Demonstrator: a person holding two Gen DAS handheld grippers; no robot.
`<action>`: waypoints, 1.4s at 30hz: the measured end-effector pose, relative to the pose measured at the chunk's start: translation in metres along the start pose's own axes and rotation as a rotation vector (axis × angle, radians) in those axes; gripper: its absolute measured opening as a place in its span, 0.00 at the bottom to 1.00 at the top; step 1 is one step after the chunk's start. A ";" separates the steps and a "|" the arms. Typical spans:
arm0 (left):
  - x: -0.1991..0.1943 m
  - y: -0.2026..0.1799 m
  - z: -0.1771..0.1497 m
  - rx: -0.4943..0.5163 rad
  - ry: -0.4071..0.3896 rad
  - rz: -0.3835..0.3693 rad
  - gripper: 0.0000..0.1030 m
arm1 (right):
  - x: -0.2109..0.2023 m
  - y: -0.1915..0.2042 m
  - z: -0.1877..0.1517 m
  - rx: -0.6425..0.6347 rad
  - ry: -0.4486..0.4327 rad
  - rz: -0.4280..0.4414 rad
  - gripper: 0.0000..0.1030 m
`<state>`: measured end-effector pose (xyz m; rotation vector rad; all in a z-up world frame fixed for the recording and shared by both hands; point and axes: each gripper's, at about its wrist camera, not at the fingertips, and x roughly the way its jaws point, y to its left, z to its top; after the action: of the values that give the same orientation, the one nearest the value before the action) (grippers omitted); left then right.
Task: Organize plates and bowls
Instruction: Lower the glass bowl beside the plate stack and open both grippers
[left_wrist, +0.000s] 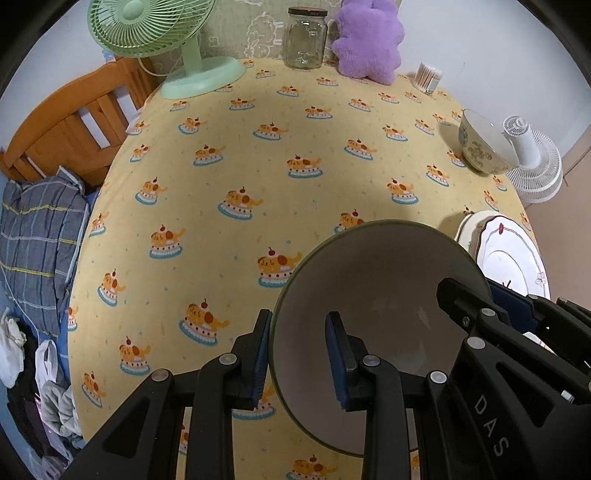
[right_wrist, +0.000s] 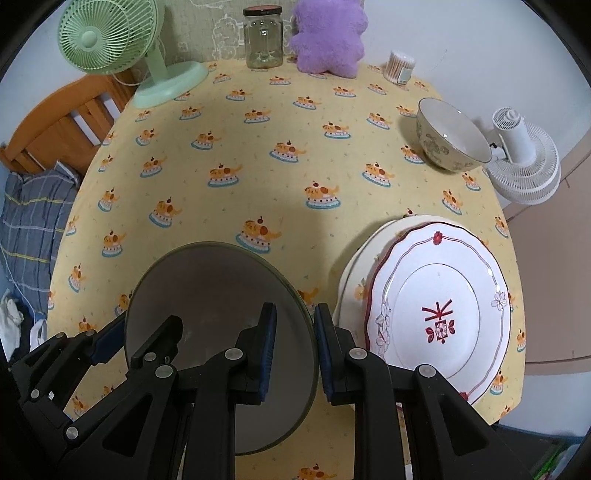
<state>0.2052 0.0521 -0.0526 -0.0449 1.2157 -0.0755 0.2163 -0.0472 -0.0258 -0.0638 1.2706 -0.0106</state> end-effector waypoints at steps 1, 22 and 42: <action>0.000 -0.001 0.001 0.004 -0.002 0.001 0.27 | 0.001 -0.001 0.001 0.002 0.001 0.001 0.24; -0.017 -0.003 0.001 0.071 -0.018 -0.043 0.62 | -0.009 -0.009 -0.004 0.077 -0.004 0.049 0.33; -0.069 -0.019 0.020 0.171 -0.150 -0.135 0.90 | -0.073 -0.029 0.001 0.159 -0.158 -0.116 0.70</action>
<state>0.1996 0.0383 0.0207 0.0167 1.0518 -0.2885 0.1965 -0.0727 0.0460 -0.0014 1.1032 -0.2029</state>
